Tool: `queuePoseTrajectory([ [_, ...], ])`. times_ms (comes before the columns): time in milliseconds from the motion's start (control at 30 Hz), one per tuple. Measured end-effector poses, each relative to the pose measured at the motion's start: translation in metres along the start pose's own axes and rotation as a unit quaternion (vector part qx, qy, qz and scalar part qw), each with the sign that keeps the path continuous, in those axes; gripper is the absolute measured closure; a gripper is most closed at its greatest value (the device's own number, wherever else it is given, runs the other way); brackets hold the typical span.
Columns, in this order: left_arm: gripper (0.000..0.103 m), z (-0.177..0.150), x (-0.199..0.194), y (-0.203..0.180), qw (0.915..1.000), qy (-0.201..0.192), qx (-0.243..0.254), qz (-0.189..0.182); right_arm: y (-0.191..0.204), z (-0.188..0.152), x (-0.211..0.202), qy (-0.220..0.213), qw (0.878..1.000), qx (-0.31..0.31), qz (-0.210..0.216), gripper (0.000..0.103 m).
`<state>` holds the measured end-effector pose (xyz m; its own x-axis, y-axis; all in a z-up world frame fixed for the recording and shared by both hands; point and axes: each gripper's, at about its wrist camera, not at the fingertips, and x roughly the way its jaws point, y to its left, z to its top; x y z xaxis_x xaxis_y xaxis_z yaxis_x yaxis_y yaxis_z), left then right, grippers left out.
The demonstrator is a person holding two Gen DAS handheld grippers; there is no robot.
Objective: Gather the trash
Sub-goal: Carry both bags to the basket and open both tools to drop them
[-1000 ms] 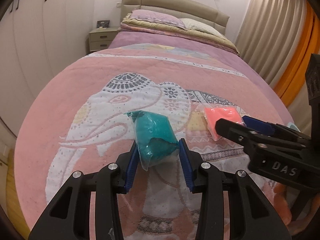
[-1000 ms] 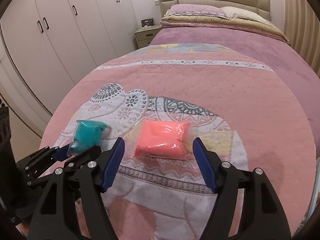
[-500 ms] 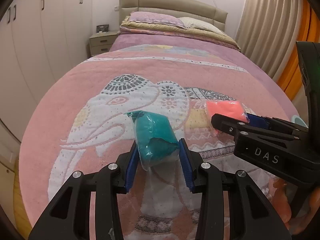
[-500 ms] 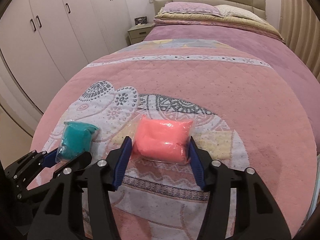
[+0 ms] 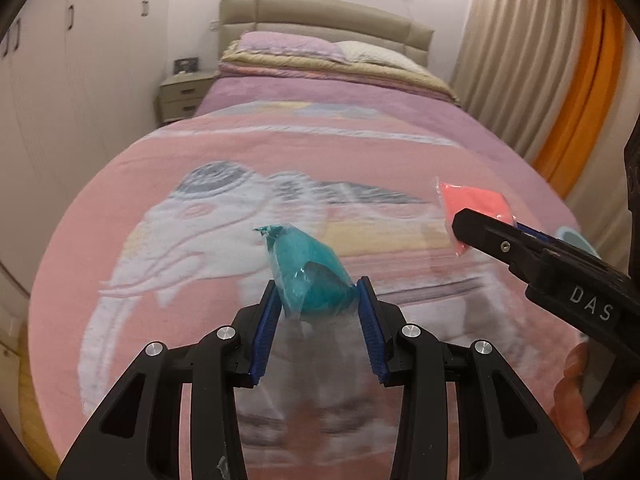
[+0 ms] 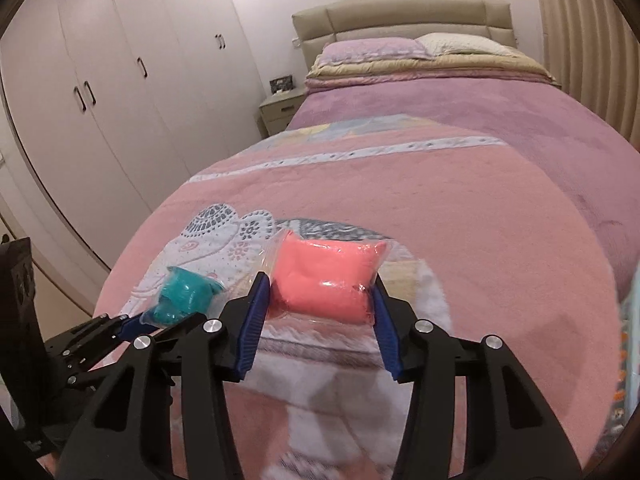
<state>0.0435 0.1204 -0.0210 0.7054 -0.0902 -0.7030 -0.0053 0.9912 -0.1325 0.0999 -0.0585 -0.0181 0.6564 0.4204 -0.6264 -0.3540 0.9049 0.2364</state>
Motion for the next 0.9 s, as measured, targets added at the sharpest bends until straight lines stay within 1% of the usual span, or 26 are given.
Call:
queuePoseTrajectory([
  [67,0.066,0.003,-0.004,-0.017,0.9998,-0.007,0.012,-0.011,-0.007,0.003,-0.017,-0.018,1.0,0.004,-0.008,0.057],
  [133,0.07,0.006,-0.009,-0.034,0.9993,-0.015,0.022,-0.025,-0.015,0.005,-0.031,-0.027,0.999,0.008,-0.023,0.057],
  [233,0.07,0.014,-0.019,-0.06,0.9974,-0.032,0.037,-0.052,-0.034,0.007,-0.06,-0.052,0.998,0.023,-0.038,0.057],
  [300,0.079,0.02,-0.024,-0.078,0.9956,-0.04,0.047,-0.071,-0.051,0.007,-0.08,-0.069,0.996,0.039,-0.051,0.057],
  [333,0.079,0.022,-0.024,-0.085,0.9948,-0.041,0.052,-0.077,-0.057,0.007,-0.084,-0.072,0.995,0.042,-0.055,0.057],
  [367,0.079,0.023,-0.024,-0.094,0.9941,-0.041,0.06,-0.08,-0.063,0.007,-0.089,-0.076,0.994,0.047,-0.059,0.057],
  [400,0.079,0.024,-0.023,-0.103,0.9936,-0.041,0.074,-0.074,-0.076,0.005,-0.098,-0.081,0.993,0.056,-0.067,0.057],
  [433,0.079,0.023,-0.022,-0.108,0.9935,-0.043,0.085,-0.063,-0.081,0.005,-0.101,-0.083,0.992,0.059,-0.07,0.057],
  [500,0.079,0.022,-0.022,-0.104,0.994,-0.044,0.085,-0.052,-0.096,0.001,-0.112,-0.086,0.991,0.071,-0.076,0.057],
  [567,0.074,0.02,-0.023,-0.089,0.9957,-0.038,0.064,-0.054,-0.111,-0.004,-0.123,-0.092,0.989,0.082,-0.079,0.057],
  [633,0.065,0.019,-0.023,-0.063,0.9977,-0.027,0.023,-0.058,-0.122,-0.006,-0.13,-0.094,0.988,0.088,-0.084,0.057],
  [700,0.064,0.017,-0.02,-0.03,0.9965,-0.01,-0.021,-0.081,-0.133,-0.01,-0.136,-0.094,0.987,0.099,-0.082,0.057],
  [733,0.063,0.016,-0.019,-0.024,0.9961,-0.006,-0.029,-0.083,-0.14,-0.012,-0.138,-0.094,0.987,0.106,-0.08,0.057],
  [767,0.059,0.015,-0.015,-0.014,0.9955,0.004,-0.037,-0.088,-0.14,-0.013,-0.138,-0.094,0.987,0.108,-0.079,0.057],
  [833,0.037,0.012,-0.009,-0.01,0.9933,0.021,-0.041,-0.106,-0.147,-0.016,-0.137,-0.091,0.986,0.113,-0.078,0.057],
  [867,0.034,0.01,-0.005,-0.011,0.991,0.03,-0.044,-0.123,-0.149,-0.017,-0.139,-0.09,0.986,0.114,-0.077,0.057],
  [900,0.034,0.007,0.001,-0.015,0.9889,0.04,-0.047,-0.135,-0.15,-0.018,-0.138,-0.088,0.986,0.116,-0.076,0.057],
])
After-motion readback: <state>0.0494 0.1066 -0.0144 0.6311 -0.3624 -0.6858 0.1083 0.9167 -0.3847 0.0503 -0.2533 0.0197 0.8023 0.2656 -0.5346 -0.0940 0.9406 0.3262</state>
